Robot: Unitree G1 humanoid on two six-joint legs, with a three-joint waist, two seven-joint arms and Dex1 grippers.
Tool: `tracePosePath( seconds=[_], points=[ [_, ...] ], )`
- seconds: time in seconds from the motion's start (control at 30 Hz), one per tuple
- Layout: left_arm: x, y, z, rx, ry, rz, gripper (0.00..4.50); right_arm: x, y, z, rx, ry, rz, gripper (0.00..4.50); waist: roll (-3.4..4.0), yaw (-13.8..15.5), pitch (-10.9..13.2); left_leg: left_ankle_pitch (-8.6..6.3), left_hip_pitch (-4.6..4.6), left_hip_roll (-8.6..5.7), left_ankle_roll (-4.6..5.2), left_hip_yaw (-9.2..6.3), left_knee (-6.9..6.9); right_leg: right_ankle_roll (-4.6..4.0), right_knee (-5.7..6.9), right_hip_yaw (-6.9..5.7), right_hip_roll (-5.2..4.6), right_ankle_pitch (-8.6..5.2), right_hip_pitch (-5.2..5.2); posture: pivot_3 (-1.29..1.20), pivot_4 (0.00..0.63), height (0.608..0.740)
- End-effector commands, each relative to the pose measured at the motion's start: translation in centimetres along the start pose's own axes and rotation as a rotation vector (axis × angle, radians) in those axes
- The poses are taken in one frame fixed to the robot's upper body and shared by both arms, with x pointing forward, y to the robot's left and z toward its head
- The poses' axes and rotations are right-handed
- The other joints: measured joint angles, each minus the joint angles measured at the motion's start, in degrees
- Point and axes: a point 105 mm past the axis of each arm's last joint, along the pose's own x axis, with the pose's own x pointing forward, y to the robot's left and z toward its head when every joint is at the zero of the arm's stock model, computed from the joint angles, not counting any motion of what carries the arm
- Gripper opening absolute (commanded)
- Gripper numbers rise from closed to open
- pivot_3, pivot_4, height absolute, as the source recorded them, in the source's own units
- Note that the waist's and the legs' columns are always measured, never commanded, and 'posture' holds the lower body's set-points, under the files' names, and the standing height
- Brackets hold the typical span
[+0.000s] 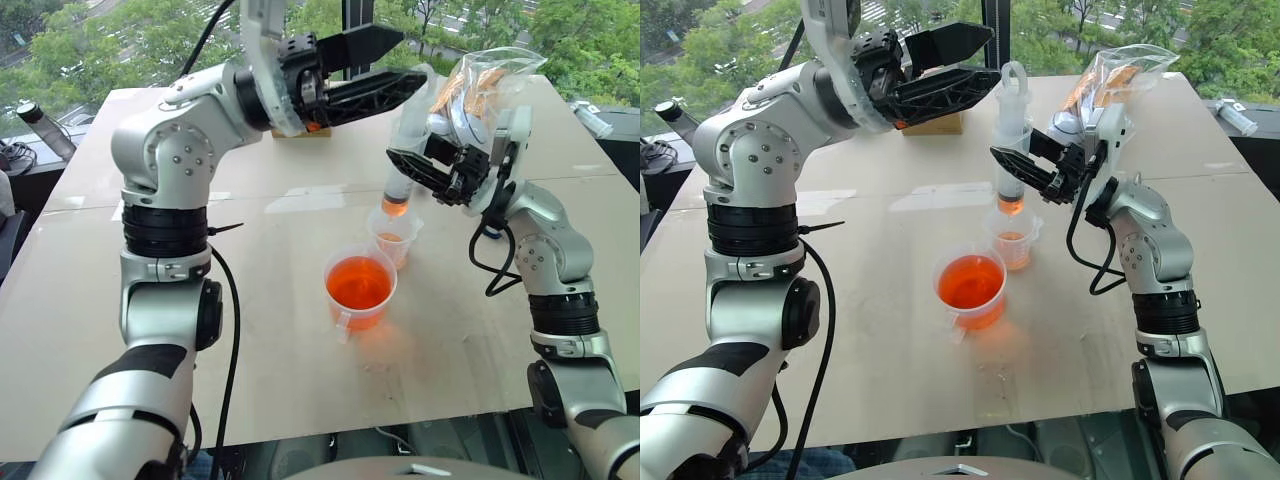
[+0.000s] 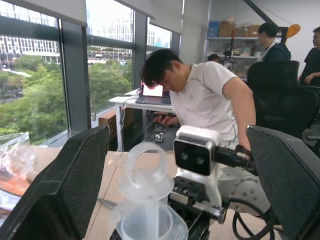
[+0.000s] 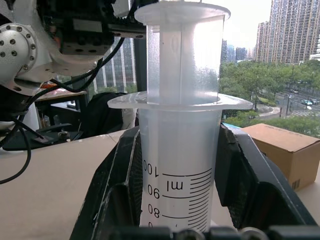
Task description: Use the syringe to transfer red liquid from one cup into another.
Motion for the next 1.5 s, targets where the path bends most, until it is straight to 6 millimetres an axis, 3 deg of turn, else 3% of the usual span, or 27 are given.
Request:
tracePosePath(
  seconds=[0.03,0.37,0.47,0.67,1.1,1.2,1.5],
  points=[
    [0.6,0.1,0.5,0.047,-0.005,-0.022,4.42,0.0,0.6,1.0,-0.043,-0.033,0.028,1.53,0.00,0.09,0.00,0.00,0.00,0.00,0.00,0.00,0.00,0.00,0.00,0.00,0.00,0.00,0.00,0.00,0.150,0.740],
    [1.6,0.8,-0.3,0.007,-0.016,-0.048,4.42,0.3,1.1,0.8,-0.048,-0.024,0.042,1.53,0.00,0.10,0.00,0.00,-0.02,0.00,0.00,0.00,0.01,0.00,0.00,-0.01,0.00,0.00,0.00,0.00,0.150,0.740],
    [1.7,0.7,-0.3,0.002,-0.019,-0.061,3.12,0.3,1.1,0.8,-0.049,-0.024,0.041,1.53,0.00,0.05,0.00,0.00,-0.02,0.00,0.00,0.00,0.00,0.00,0.00,-0.01,0.00,0.00,0.00,0.00,0.150,0.740],
    [2.0,0.3,-0.8,-0.004,-0.005,-0.082,0.08,0.4,1.1,1.1,-0.051,-0.026,0.040,1.53,0.00,0.07,0.00,0.00,-0.02,0.00,0.00,-0.01,0.00,0.00,0.00,-0.01,-0.01,0.00,0.00,0.00,0.150,0.740],
    [2.0,0.9,-1.5,-0.023,0.021,-0.060,0.03,0.2,1.2,0.9,-0.048,-0.027,0.032,1.53,0.00,0.08,0.00,0.00,-0.02,0.00,0.00,-0.01,0.00,0.00,0.01,-0.01,0.00,0.00,0.00,0.00,0.150,0.740],
    [2.0,1.1,-1.9,0.007,0.045,-0.039,0.81,0.2,1.1,0.9,-0.049,-0.028,0.030,1.53,0.00,0.08,0.00,0.00,-0.02,0.00,0.00,-0.01,0.00,0.00,0.01,-0.01,0.00,0.00,0.00,0.00,0.150,0.740],
    [1.9,1.0,-3.0,0.001,0.075,-0.055,0.81,0.1,1.2,1.0,-0.050,-0.027,0.034,1.53,0.00,0.09,0.00,0.00,-0.02,0.00,0.00,-0.01,0.01,0.00,0.01,-0.01,0.00,0.00,0.00,0.00,0.150,0.740]
  ],
)
